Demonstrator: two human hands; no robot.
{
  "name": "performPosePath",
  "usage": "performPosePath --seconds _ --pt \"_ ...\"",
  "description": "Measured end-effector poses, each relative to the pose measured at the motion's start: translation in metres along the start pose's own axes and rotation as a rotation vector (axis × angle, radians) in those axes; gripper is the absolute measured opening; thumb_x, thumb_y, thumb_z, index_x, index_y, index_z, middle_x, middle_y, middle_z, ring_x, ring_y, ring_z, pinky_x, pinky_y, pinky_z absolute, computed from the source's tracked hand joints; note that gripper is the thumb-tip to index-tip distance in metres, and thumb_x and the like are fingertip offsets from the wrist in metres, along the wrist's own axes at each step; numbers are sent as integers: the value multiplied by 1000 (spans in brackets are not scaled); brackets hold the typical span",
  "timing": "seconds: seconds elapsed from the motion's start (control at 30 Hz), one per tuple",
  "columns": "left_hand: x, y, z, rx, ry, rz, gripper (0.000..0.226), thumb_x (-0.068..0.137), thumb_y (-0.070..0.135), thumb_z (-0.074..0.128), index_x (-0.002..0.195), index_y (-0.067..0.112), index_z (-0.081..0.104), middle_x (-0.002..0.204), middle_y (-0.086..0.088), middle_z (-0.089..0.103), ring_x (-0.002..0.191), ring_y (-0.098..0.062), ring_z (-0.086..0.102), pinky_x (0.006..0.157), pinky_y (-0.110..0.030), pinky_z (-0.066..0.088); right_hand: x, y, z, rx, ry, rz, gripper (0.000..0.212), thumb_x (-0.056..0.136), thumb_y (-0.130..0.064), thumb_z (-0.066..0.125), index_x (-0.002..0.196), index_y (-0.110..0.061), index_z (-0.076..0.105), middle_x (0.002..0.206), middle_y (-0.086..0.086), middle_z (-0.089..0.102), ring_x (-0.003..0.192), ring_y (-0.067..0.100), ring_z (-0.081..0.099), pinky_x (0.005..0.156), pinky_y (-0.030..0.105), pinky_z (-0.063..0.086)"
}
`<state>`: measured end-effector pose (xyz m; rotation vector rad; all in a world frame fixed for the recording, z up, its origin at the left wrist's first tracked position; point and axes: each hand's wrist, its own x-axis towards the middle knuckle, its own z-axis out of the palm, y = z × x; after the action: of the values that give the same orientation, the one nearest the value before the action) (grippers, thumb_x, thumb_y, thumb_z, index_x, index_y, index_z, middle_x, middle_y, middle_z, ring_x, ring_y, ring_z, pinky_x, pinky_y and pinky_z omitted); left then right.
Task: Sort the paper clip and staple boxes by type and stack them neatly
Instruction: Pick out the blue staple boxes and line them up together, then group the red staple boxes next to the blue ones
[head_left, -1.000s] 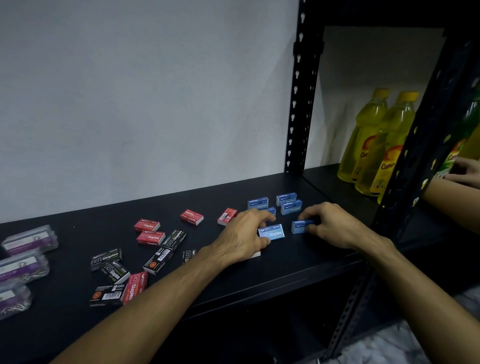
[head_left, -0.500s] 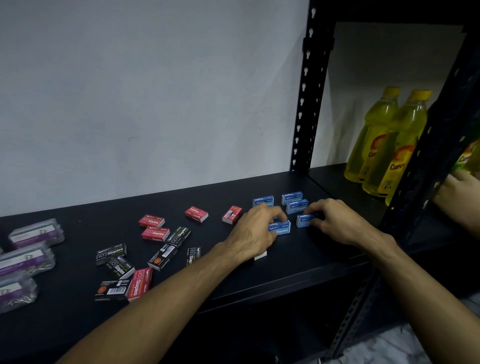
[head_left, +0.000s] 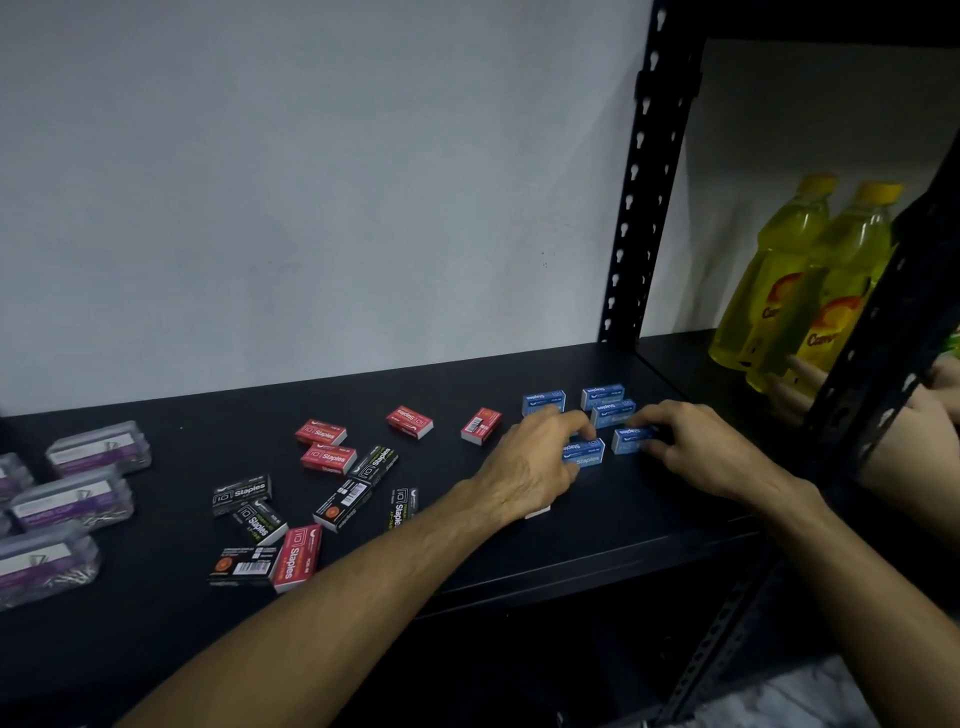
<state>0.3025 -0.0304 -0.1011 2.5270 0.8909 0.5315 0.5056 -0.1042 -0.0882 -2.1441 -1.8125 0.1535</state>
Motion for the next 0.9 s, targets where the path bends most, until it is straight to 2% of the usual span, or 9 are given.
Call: performPosePath --seconds 0.17,0.37,0.5,0.67,0.9 --pt "-2 -1 -4 5 13 7 41 86 16 71 124 25 59 124 -3 57 110 -21 59 91 -40 53 -1 0 1 4 1 11 34 91 -16 67 125 -21 65 123 0 62 110 15 58 91 20 38" --pt "-7 -3 -15 -23 26 24 40 87 20 71 125 23 59 123 -3 57 97 -17 62 87 -37 54 -6 -1 -2 -3 -5 32 42 88 -12 68 128 -21 61 118 1 56 103 13 53 89 20 37" --pt "-14 -7 -31 -49 50 0 34 90 25 68 123 25 61 111 0 60 89 -12 62 83 -35 55 -9 -1 -6 -19 -8 58 49 87 -9 68 133 -22 56 112 -3 48 99 12 51 91 23 41" --pt "-29 -15 -60 -67 101 -16 22 95 27 61 116 25 65 96 4 67 85 -11 64 75 -24 50 -13 -14 -14 -61 27 111 51 91 -12 65 139 -23 50 132 4 46 110 19 58 96 31 50" --pt "-44 -52 -99 -52 152 -107 19 95 27 61 112 24 69 97 7 67 89 -6 63 76 -21 49 -6 -57 -19 -68 149 -54 41 95 -18 60 135 -22 56 132 1 49 118 17 53 97 29 46"
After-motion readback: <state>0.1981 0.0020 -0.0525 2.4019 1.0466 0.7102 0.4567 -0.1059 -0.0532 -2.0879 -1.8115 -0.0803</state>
